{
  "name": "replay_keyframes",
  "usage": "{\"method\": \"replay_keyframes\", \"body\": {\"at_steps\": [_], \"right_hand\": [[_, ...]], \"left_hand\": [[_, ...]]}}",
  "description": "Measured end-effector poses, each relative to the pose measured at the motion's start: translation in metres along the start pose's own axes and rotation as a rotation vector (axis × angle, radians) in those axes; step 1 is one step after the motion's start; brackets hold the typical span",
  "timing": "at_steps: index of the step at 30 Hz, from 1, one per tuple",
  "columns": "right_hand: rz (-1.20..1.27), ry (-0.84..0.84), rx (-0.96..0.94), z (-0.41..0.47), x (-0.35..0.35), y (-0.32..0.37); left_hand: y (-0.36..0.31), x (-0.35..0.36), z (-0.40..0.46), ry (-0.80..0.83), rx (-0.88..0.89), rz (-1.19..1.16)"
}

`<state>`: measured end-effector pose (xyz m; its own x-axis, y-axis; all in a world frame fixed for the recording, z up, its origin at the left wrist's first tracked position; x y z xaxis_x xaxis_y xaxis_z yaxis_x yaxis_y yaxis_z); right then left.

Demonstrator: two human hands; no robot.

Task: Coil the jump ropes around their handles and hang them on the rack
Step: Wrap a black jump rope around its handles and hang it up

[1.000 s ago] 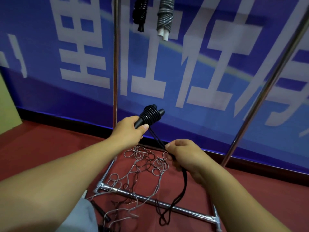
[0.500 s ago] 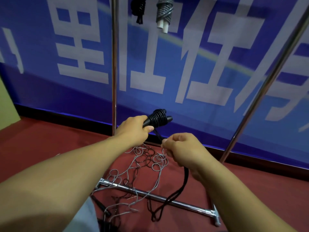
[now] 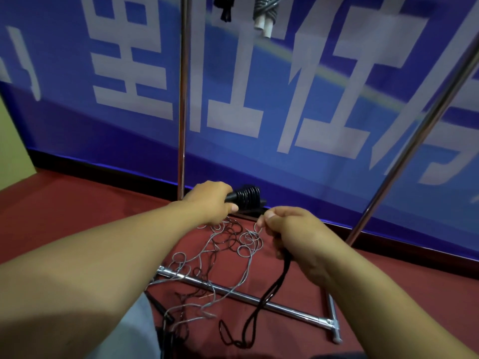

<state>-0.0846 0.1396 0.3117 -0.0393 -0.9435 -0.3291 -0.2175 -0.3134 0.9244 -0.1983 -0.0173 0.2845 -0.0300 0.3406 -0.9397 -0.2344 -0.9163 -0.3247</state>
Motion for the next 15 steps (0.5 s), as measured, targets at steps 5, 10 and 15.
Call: {"method": "replay_keyframes", "body": {"at_steps": [5, 10, 15], "right_hand": [[0.069, -0.019, 0.05, 0.0, -0.004, 0.001], [-0.015, -0.037, -0.012, -0.001, -0.01, 0.002], [-0.078, -0.138, -0.041, 0.016, -0.018, -0.008]], "left_hand": [[-0.017, 0.025, -0.014, 0.332, 0.174, 0.043], [-0.027, 0.033, -0.023, 0.466, 0.208, -0.039], [-0.041, 0.038, -0.03, 0.503, 0.303, 0.057]]}}
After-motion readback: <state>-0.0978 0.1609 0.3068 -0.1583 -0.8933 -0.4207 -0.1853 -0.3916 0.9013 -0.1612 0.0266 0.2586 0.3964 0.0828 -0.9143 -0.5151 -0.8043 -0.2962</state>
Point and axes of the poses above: each hand's wrist, its own z-axis towards the middle knuckle, its own x-axis out of the palm, y = z × x, the point moved 5 cm from there along z, towards the middle knuckle, and after that the axes turned 6 degrees about -y, right-handed, at the moved point
